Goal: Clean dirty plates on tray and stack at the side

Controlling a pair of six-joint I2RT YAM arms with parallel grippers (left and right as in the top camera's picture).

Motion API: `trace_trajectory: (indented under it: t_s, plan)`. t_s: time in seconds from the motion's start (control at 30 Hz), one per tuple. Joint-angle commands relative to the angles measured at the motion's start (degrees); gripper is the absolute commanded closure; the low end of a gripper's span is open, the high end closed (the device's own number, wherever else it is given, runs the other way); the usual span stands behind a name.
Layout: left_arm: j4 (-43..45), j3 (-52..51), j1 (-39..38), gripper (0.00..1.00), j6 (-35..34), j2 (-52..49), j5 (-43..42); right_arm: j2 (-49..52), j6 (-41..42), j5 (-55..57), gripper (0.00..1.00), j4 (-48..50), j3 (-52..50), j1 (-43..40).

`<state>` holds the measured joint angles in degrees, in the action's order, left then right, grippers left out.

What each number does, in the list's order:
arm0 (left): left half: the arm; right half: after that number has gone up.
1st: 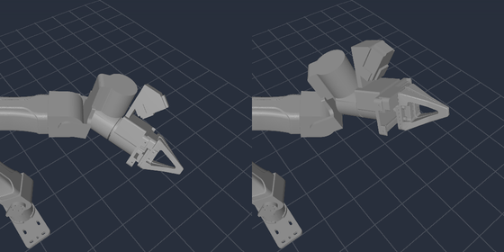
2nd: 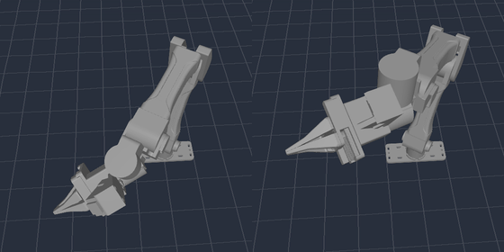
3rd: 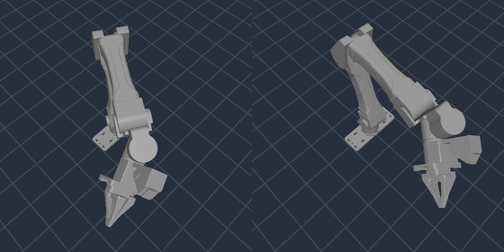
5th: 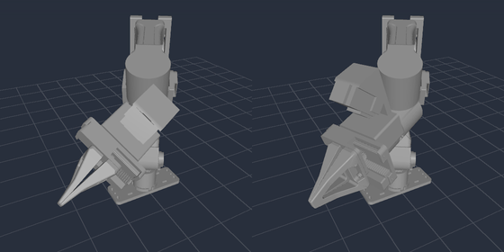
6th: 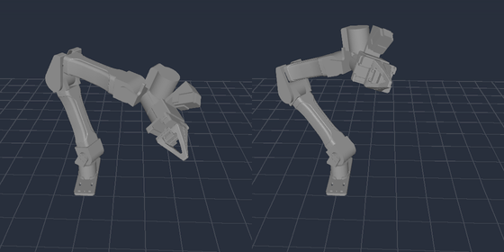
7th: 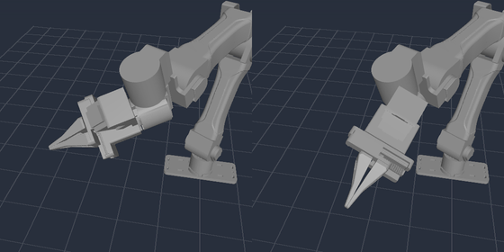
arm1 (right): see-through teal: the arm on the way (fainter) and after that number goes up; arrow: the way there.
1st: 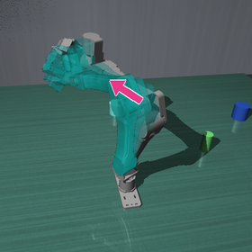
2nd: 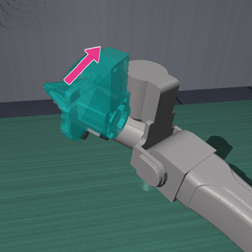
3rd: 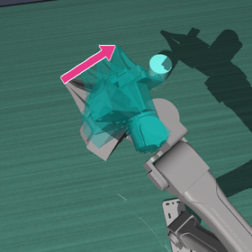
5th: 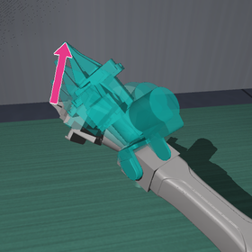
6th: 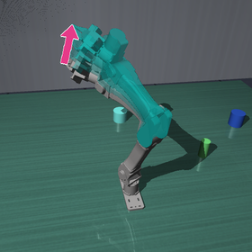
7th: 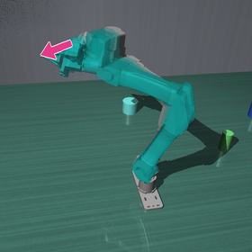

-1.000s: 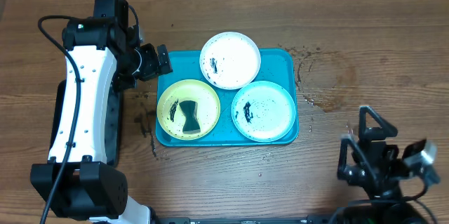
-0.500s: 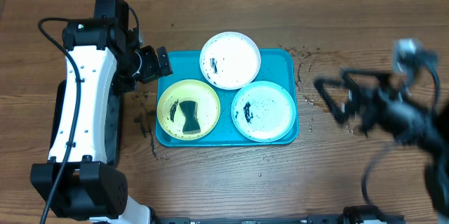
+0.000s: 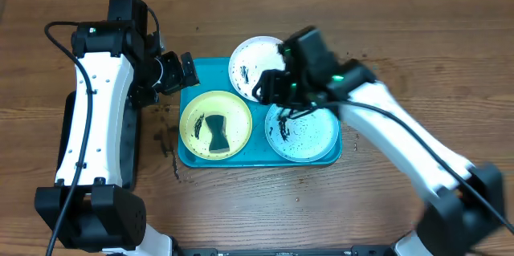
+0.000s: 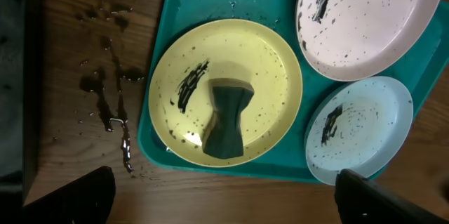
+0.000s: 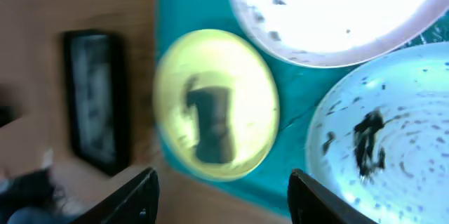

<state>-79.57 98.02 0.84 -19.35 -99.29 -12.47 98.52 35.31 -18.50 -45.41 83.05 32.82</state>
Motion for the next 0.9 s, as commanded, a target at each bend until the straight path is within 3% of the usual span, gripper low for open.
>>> trace_trajectory:
  t_s: [0.0, 0.17, 0.73, 0.87]
  plan:
    - [0.02, -0.04, -0.13, 0.0, -0.55, -0.11, -1.09, 6.71, 3.28, 3.67, 0.41, 3.78, 0.81, 0.5]
    - [0.11, -0.04, -0.13, 0.0, -0.55, -0.11, -1.09, 12.94, 1.77, 0.66, 0.59, 10.01, 0.81, 2.12]
    - [-0.39, -0.04, -0.17, 0.0, 0.76, -0.11, -1.09, 20.41, -0.17, 10.16, 0.59, 11.32, 0.61, 6.45]
    - [-0.87, -0.07, -0.17, 0.12, 1.44, -0.24, -0.66, 20.94, -0.15, 10.1, 0.66, 11.26, 0.59, 6.62]
